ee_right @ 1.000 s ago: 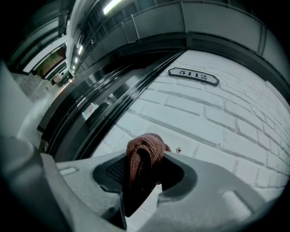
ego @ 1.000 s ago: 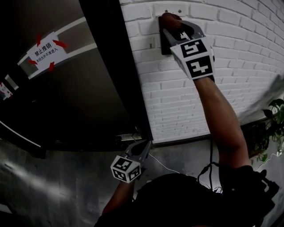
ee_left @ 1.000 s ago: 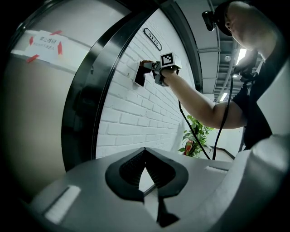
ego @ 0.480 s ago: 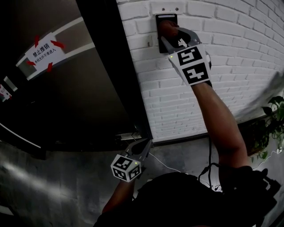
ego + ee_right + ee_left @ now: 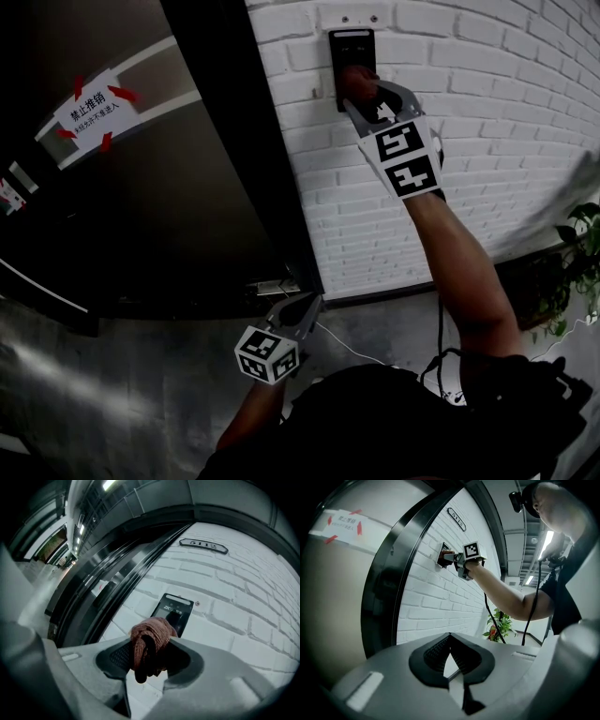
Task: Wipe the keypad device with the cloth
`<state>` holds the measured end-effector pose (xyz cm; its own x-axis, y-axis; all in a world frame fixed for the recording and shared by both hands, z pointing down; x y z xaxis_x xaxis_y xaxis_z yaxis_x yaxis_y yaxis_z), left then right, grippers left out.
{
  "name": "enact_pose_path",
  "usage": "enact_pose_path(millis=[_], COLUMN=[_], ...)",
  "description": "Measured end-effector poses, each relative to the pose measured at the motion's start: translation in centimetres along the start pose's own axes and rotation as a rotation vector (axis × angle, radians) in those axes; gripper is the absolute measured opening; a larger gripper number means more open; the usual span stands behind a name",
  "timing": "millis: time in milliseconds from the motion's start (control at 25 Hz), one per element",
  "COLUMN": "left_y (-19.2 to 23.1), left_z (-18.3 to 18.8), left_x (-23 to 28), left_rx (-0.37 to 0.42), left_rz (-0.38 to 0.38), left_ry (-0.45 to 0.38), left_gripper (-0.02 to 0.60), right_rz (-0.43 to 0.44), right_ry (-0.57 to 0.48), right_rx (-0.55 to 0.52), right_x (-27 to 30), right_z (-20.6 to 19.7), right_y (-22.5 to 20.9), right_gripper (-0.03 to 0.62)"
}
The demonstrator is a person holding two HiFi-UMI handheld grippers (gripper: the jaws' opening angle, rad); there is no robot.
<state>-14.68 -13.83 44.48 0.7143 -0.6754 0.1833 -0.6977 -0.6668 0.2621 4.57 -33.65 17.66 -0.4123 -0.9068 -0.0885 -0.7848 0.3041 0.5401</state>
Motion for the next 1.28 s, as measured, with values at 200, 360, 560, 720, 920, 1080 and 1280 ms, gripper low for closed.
enact_pose_path(millis=[200, 360, 560, 720, 920, 1080, 1280], left_y=[0.0, 0.2, 0.1, 0.3, 0.3, 0.2, 0.3], left_z=[-0.1, -0.2, -0.3, -0.3, -0.4, -0.5, -0.8], left_x=[-0.1, 0.0, -0.1, -0.2, -0.4, -0.6, -1.0], left_rx=[-0.006, -0.003, -0.002, 0.008, 0.006, 0.01, 0.015], left_rz=[0.002, 0.004, -0.002, 0.006, 0.005, 0.003, -0.001], left_ry=[0.002, 0.001, 0.001, -0.003, -0.001, 0.004, 0.005], left_gripper=[0.017, 0.017, 0.017, 0.017, 0.017, 0.017, 0.017], right_rz=[0.024, 0.035, 0.051, 0.061, 0.069, 0.076, 0.092], right_ry=[0.017, 0.032, 0.055, 0.073, 0.09, 0.11, 0.149], right_rx=[0.011, 0.014, 0.021, 0.033, 0.049, 0.049, 0.066], right_x=[-0.2, -0.3, -0.5, -0.6, -0.7, -0.9, -0.8], right_z=[-1.1, -1.9, -2.9, -3.8, -4.5, -5.0, -6.1], right_y=[0.7, 1.2, 2.1, 2.6, 3.1, 3.4, 4.0], right_gripper=[0.149, 0.149, 0.149, 0.149, 0.149, 0.149, 0.149])
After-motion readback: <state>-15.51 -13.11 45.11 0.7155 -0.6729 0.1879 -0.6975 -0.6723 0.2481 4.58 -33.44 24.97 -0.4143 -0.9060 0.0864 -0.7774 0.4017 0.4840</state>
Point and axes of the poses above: the fingertips, and each gripper's own axes: x forward along the fingers, y to its left, z out of its top, the point moved 9 cm from there along -x, backward along the fingers, and after that the axes turned 2 degrees about -x, right-handed, at the moved point
